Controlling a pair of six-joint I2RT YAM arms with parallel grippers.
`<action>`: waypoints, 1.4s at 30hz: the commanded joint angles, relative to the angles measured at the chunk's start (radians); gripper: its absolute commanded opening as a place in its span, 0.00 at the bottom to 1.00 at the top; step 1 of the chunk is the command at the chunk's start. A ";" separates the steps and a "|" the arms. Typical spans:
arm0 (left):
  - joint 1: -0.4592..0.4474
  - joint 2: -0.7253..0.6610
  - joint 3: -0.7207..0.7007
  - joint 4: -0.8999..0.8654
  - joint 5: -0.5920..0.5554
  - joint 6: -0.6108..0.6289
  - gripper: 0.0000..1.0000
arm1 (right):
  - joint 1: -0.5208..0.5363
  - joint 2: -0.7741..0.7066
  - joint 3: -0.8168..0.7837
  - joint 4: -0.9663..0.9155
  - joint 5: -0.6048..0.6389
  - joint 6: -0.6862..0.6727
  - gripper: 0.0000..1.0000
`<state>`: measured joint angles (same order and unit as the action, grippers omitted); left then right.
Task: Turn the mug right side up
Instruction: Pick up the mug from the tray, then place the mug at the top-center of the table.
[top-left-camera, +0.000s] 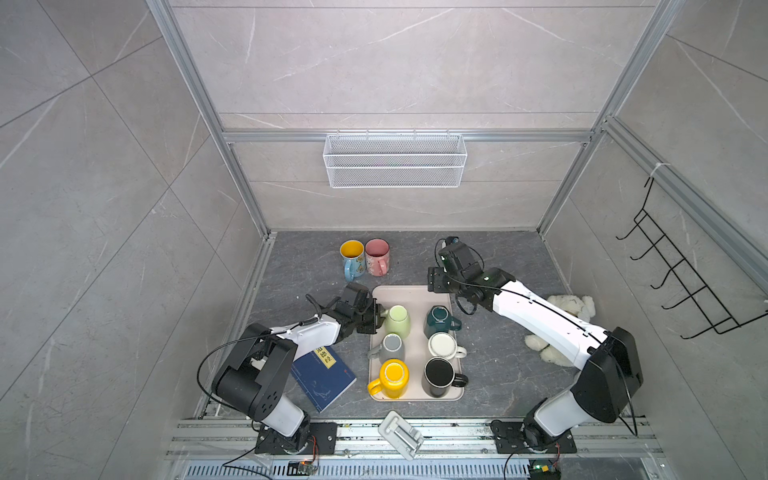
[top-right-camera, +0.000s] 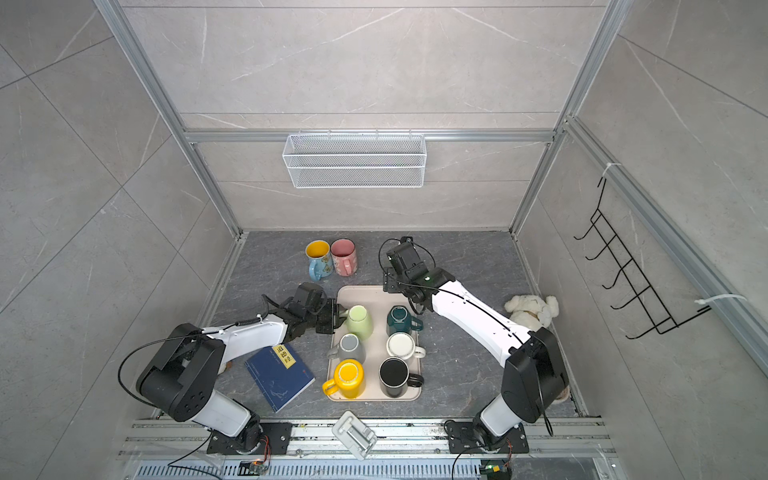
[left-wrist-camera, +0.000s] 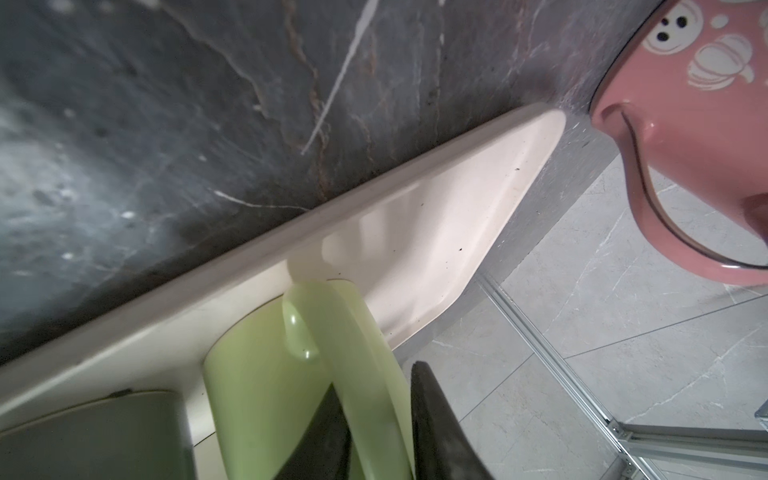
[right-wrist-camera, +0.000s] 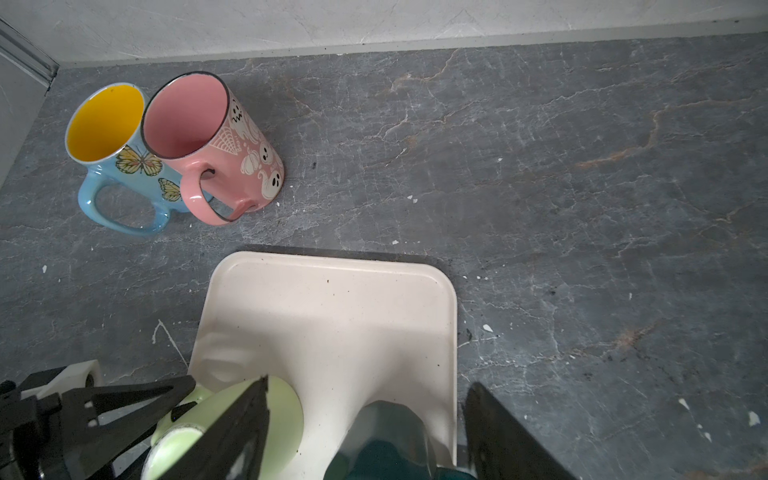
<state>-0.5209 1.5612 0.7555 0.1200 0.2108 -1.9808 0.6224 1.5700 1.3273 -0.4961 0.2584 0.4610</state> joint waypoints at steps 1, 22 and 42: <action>0.008 0.011 0.040 0.010 -0.010 0.016 0.20 | -0.006 -0.027 -0.020 0.000 0.014 0.018 0.76; 0.022 0.018 0.167 0.083 -0.005 0.299 0.00 | -0.024 -0.085 -0.058 -0.015 0.022 0.019 0.76; -0.173 -0.121 0.362 0.016 -0.142 1.287 0.00 | -0.023 -0.114 -0.039 -0.034 -0.048 -0.040 0.49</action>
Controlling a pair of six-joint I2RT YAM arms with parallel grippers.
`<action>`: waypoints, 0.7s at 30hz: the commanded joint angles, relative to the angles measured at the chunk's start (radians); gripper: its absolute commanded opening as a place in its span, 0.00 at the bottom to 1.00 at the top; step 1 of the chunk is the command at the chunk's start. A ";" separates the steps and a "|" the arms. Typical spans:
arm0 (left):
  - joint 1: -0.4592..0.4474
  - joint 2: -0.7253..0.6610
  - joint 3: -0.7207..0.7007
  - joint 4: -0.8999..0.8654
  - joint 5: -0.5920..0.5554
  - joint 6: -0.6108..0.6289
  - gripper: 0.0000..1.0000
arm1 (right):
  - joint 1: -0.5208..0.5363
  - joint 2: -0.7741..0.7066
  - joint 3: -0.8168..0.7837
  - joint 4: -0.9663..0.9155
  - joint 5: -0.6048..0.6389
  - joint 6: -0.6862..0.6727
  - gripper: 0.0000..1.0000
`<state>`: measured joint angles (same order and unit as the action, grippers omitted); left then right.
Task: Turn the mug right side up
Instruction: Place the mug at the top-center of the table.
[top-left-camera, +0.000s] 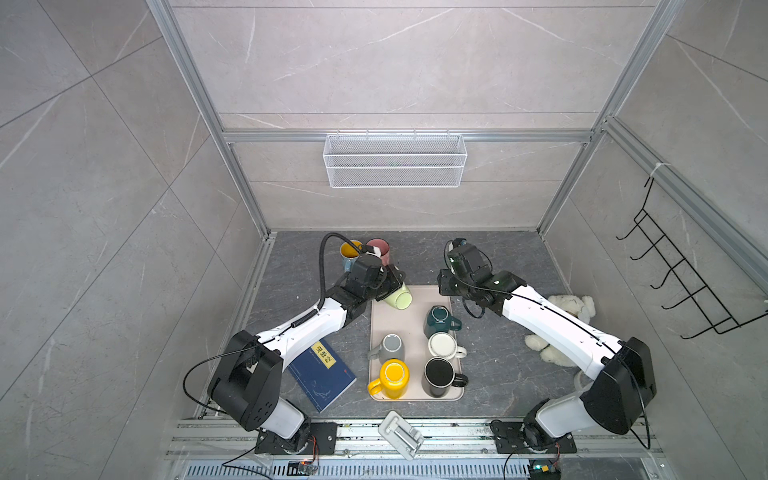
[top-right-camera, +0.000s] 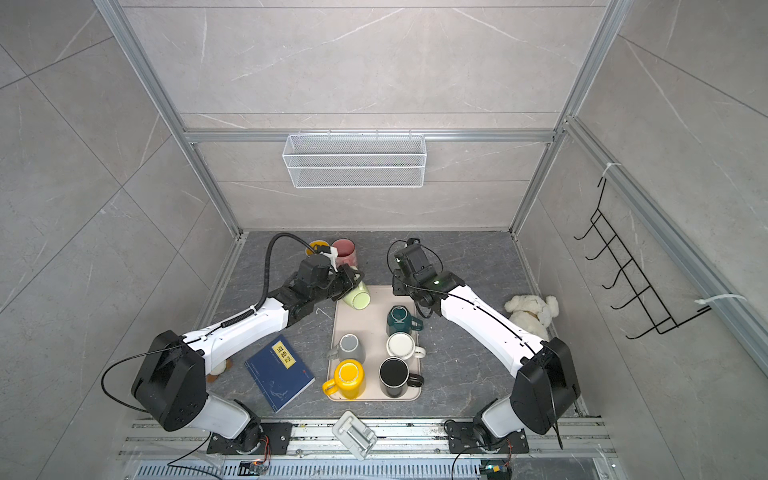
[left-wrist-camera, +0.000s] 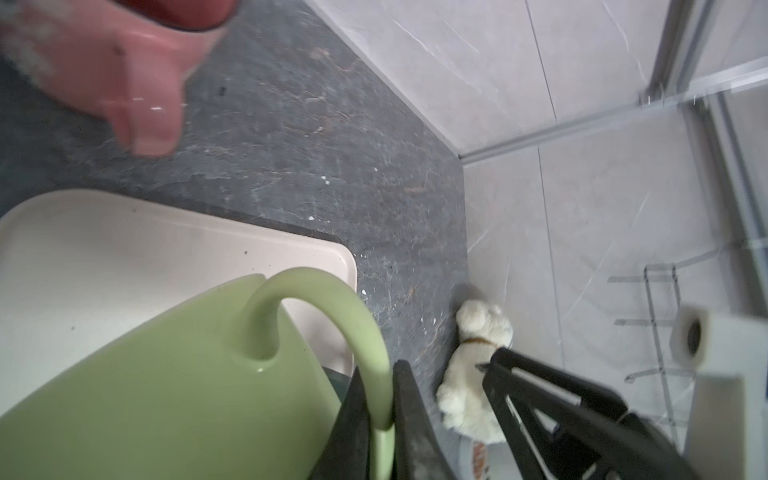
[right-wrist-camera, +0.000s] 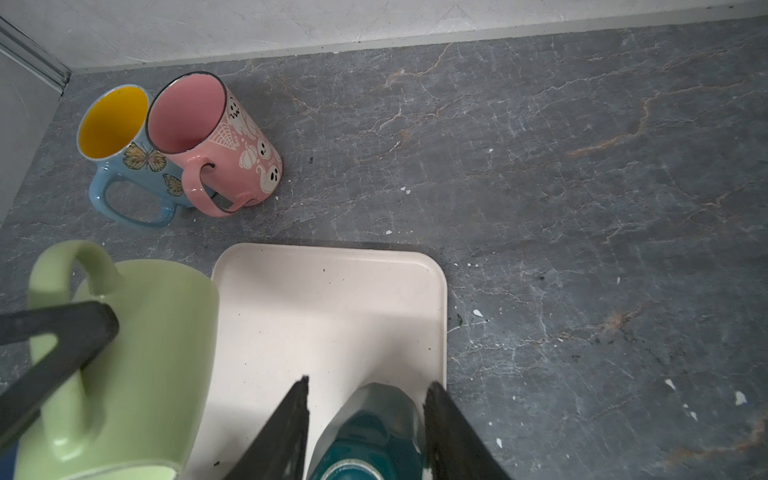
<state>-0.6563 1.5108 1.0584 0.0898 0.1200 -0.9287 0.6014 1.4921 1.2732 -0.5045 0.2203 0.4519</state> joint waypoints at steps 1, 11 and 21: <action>-0.063 -0.078 0.065 0.034 -0.090 0.298 0.00 | -0.002 -0.043 0.019 -0.026 -0.011 -0.041 0.49; -0.320 -0.140 0.026 0.201 -0.430 0.887 0.00 | -0.002 -0.087 0.085 -0.015 -0.157 -0.111 0.63; -0.510 -0.030 -0.044 0.614 -0.754 1.446 0.00 | -0.002 -0.122 0.138 -0.029 -0.202 -0.180 0.67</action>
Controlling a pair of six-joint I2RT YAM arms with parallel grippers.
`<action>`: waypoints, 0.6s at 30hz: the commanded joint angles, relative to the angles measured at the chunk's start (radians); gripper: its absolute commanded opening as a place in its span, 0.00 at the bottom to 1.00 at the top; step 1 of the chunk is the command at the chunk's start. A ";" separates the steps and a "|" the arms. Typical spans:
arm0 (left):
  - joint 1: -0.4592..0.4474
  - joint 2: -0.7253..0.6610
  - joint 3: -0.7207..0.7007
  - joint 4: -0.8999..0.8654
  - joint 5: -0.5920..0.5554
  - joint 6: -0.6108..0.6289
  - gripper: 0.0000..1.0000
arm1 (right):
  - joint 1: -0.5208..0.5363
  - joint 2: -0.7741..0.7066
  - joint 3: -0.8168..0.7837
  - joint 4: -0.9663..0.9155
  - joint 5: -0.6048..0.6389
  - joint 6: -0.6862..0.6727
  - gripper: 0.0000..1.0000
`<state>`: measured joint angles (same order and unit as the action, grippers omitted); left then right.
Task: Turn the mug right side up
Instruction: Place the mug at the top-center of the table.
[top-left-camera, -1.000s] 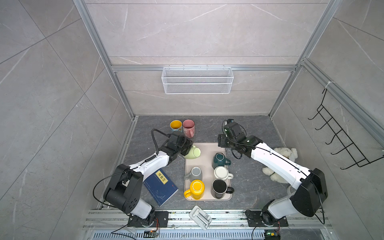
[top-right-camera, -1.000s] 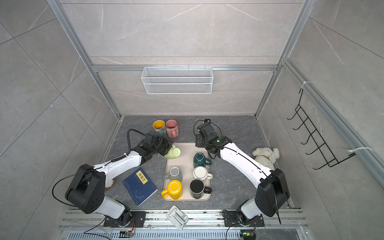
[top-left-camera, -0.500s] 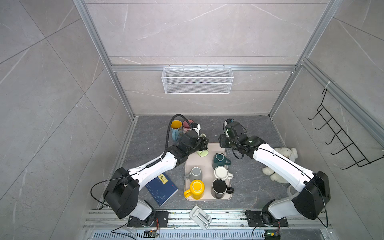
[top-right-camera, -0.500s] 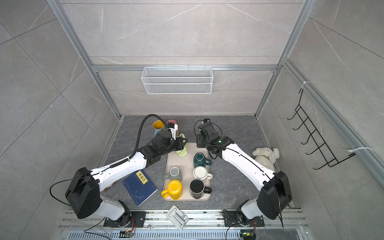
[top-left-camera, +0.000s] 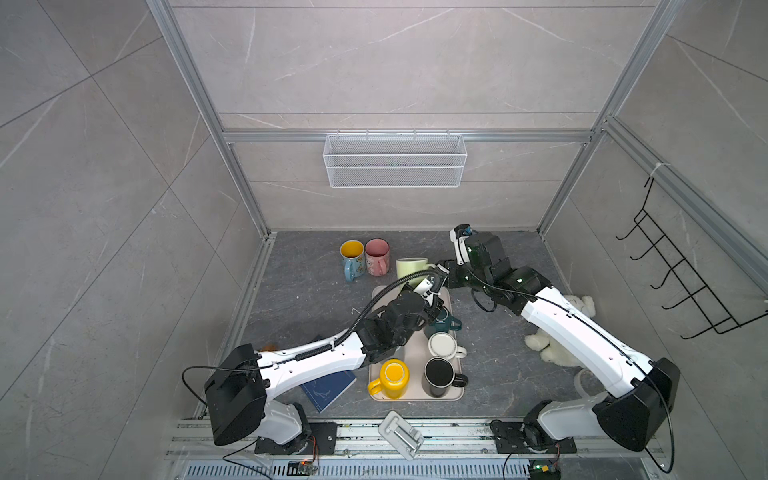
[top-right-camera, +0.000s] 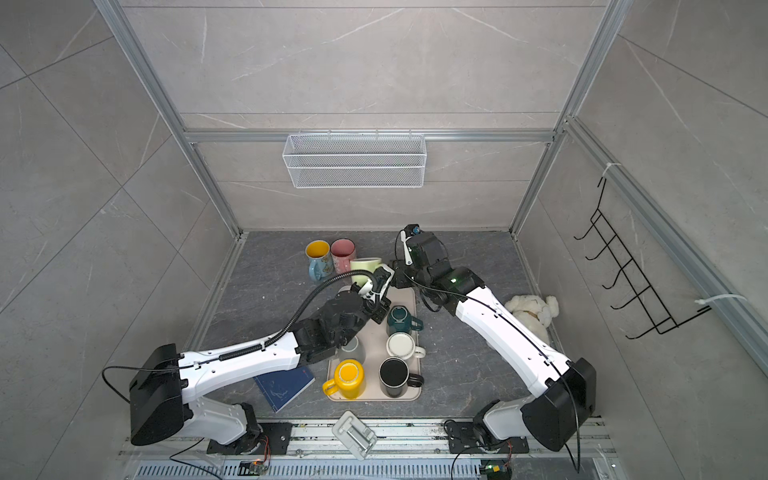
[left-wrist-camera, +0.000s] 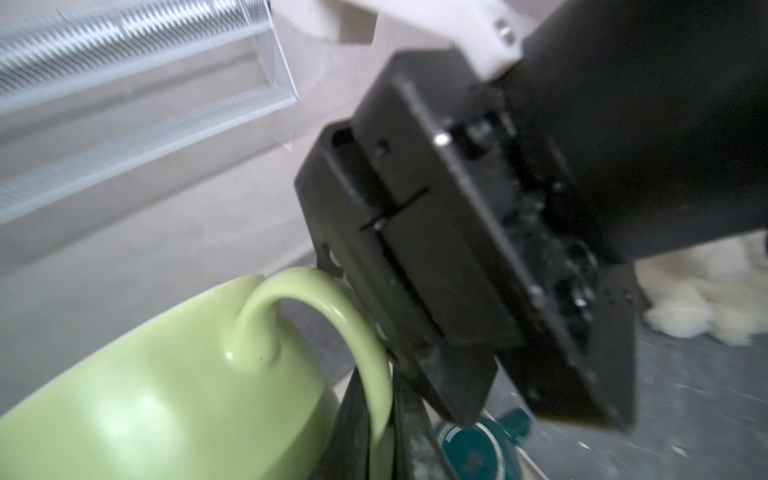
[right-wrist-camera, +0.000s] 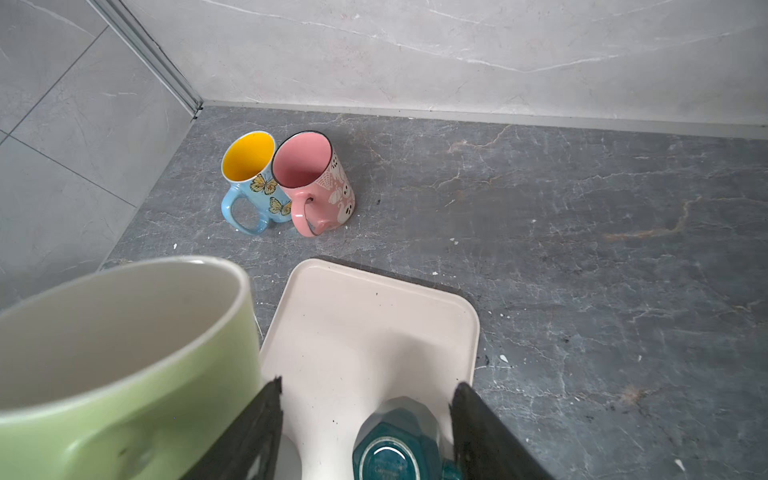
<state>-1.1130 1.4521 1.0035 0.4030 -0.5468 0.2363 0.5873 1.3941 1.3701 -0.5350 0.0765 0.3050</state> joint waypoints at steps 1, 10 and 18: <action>-0.062 0.044 0.010 0.335 -0.107 0.318 0.00 | 0.011 -0.028 0.044 0.000 -0.061 -0.039 0.68; -0.097 0.150 0.004 0.652 -0.252 0.581 0.00 | 0.002 -0.050 0.064 -0.046 -0.031 -0.091 0.70; -0.109 0.189 -0.009 0.865 -0.292 0.744 0.00 | -0.017 -0.053 0.068 -0.070 -0.037 -0.122 0.71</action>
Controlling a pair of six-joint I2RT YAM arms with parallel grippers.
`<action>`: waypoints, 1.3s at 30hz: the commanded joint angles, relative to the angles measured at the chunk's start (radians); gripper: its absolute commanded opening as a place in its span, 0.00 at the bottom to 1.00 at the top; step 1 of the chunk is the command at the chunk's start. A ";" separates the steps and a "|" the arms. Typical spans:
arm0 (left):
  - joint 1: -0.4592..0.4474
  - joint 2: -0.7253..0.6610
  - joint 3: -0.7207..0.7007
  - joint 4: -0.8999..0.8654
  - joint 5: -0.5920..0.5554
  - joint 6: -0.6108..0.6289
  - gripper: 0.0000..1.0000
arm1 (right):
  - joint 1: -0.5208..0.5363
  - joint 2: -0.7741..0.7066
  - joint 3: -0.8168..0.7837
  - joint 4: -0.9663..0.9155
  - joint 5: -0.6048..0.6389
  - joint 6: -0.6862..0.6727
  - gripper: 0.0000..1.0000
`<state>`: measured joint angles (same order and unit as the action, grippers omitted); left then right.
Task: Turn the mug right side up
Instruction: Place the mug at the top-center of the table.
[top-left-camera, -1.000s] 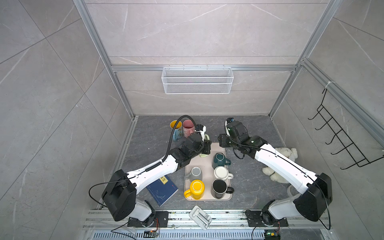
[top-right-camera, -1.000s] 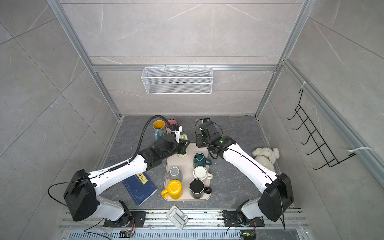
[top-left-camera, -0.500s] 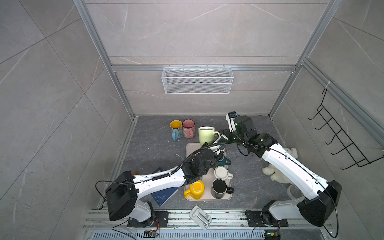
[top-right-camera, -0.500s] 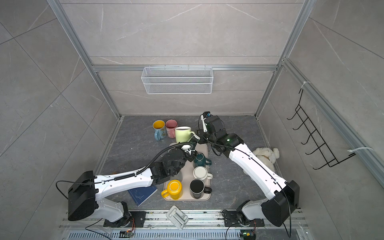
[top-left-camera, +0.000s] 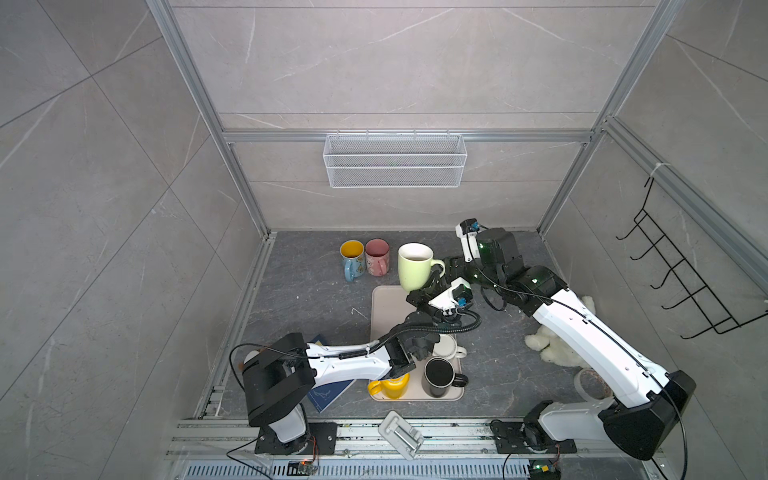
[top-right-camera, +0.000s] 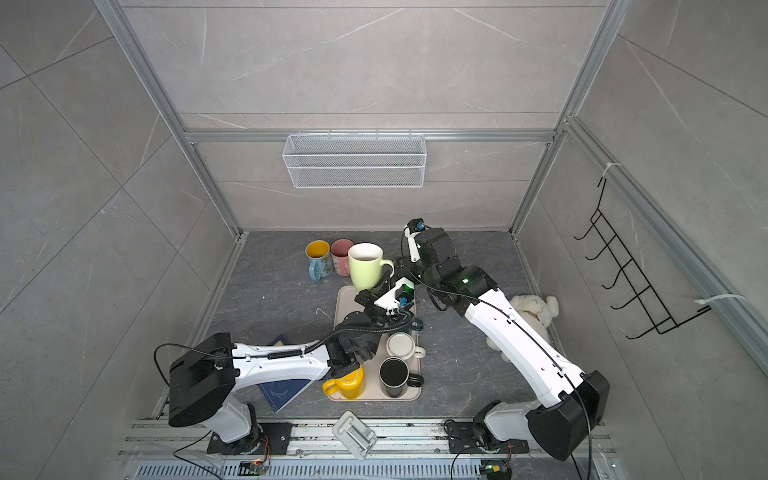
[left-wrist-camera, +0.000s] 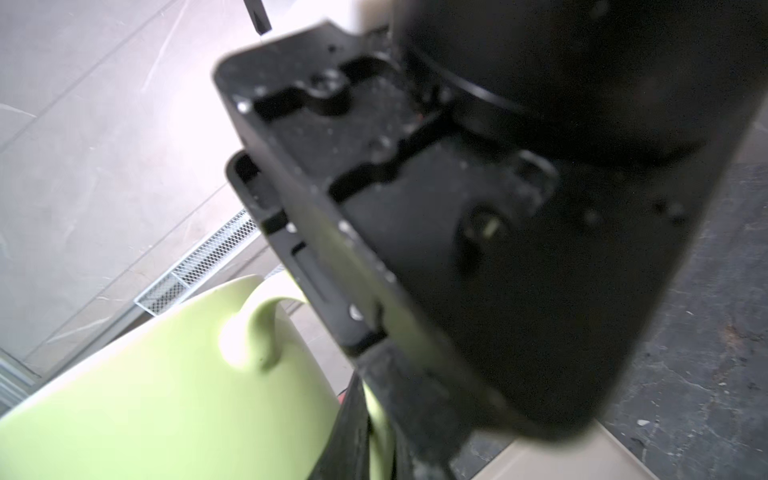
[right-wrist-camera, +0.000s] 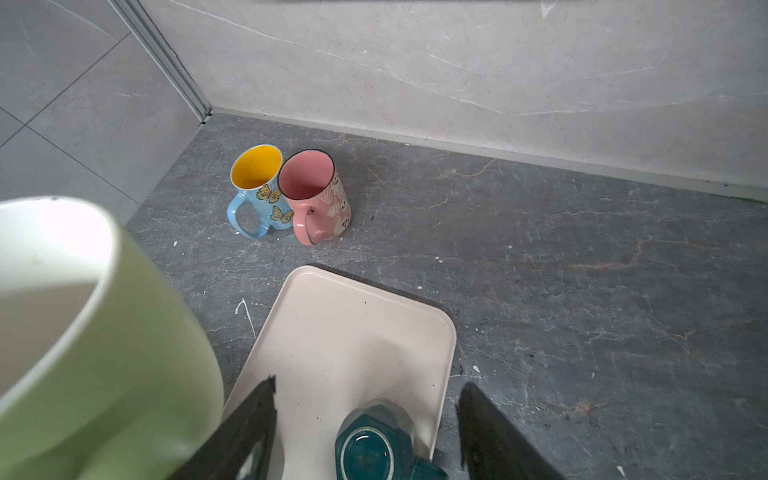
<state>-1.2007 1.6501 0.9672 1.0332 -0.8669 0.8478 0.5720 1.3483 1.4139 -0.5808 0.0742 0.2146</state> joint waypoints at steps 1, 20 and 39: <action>-0.021 -0.009 0.026 0.241 0.025 0.141 0.00 | -0.006 -0.008 0.025 -0.029 -0.035 -0.036 0.71; -0.022 -0.018 -0.026 0.361 0.006 0.266 0.00 | -0.111 -0.023 0.107 -0.080 -0.207 -0.090 0.70; -0.020 -0.041 -0.068 0.379 -0.013 0.290 0.00 | -0.155 0.000 0.188 -0.147 -0.595 -0.156 0.76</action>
<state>-1.2186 1.6596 0.8867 1.2522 -0.8867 1.0935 0.4248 1.3491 1.5715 -0.7013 -0.4511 0.0841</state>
